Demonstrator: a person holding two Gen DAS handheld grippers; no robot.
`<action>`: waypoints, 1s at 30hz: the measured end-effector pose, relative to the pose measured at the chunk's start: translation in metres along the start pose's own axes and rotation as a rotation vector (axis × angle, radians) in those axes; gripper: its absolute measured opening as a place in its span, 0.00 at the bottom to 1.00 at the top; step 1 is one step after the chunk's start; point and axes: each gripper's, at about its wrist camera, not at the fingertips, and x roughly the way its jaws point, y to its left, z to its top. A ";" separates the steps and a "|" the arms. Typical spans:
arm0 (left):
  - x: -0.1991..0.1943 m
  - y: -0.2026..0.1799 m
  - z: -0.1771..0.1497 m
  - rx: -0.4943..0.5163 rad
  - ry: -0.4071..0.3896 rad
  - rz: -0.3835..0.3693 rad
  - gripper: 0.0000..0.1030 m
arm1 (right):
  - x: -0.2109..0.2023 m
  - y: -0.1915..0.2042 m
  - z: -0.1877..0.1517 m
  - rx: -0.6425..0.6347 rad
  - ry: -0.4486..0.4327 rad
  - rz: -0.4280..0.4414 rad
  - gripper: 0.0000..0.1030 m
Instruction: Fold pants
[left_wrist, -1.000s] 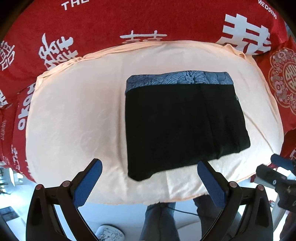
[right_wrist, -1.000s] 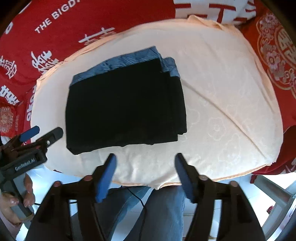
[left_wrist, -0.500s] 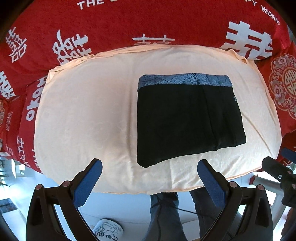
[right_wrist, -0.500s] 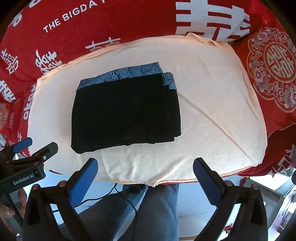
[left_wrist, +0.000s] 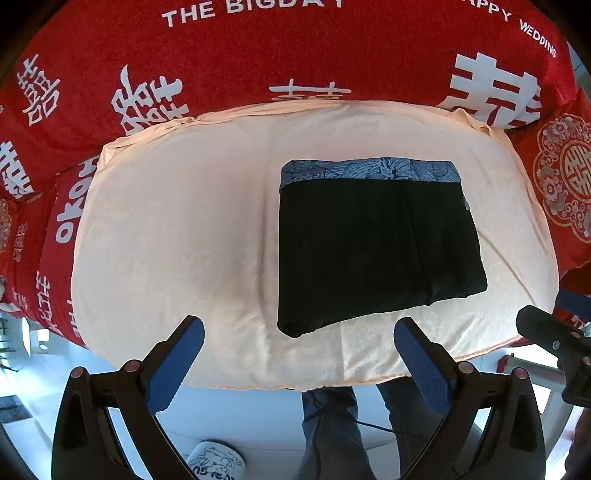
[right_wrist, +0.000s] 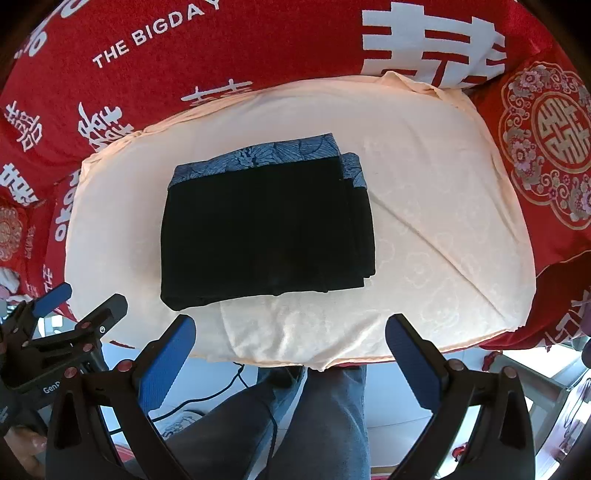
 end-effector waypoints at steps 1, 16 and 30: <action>0.000 0.000 0.000 -0.004 0.002 -0.001 1.00 | 0.000 0.000 0.000 -0.003 0.001 -0.001 0.99; -0.004 0.002 -0.001 -0.022 -0.009 0.002 1.00 | -0.010 0.002 0.002 -0.012 -0.011 -0.016 0.99; -0.007 0.001 -0.004 -0.012 -0.016 0.007 1.00 | -0.013 0.005 0.001 -0.014 -0.014 -0.016 0.99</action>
